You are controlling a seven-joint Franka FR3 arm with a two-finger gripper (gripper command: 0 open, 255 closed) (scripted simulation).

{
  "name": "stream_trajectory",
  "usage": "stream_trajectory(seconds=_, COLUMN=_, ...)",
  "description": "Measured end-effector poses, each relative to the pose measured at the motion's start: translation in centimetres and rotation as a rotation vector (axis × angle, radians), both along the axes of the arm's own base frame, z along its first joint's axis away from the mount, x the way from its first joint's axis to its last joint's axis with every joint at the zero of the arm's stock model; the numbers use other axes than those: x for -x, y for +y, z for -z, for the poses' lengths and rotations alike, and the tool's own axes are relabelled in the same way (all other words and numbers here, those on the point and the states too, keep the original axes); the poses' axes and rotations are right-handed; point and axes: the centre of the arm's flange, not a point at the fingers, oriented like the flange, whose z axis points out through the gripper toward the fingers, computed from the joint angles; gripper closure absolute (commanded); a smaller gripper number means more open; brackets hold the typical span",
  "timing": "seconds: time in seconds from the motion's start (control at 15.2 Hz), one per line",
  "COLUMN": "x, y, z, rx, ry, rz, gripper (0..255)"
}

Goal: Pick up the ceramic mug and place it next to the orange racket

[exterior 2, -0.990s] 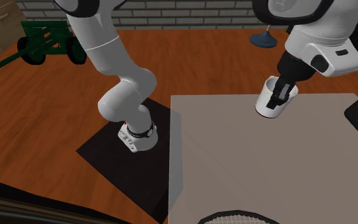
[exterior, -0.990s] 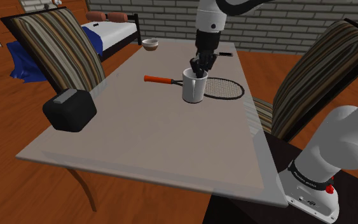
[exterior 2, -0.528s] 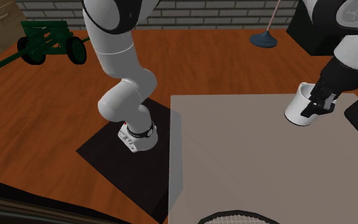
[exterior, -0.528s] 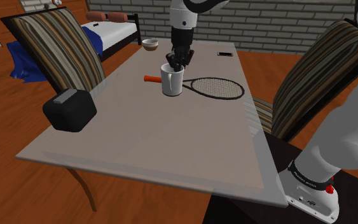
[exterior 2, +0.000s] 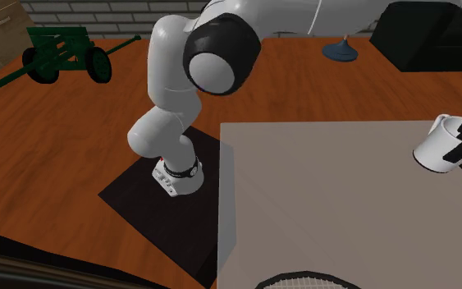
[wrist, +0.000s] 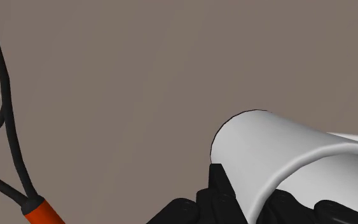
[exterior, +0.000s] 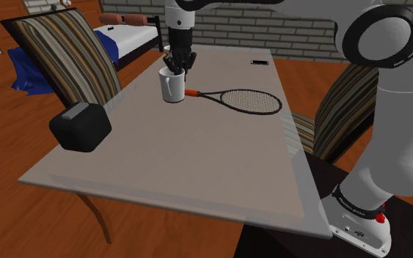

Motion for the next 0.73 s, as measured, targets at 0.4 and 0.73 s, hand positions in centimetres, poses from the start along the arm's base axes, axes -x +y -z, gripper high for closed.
stream_trajectory(seconds=0.4, x=-3.2, y=0.7, z=1.7, rx=0.001, ry=0.001, rz=0.002, gripper=255)
stream_trajectory(seconds=0.73, x=-3.3, y=0.6, z=4.3, rx=0.001, ry=0.001, rz=0.002, gripper=255)
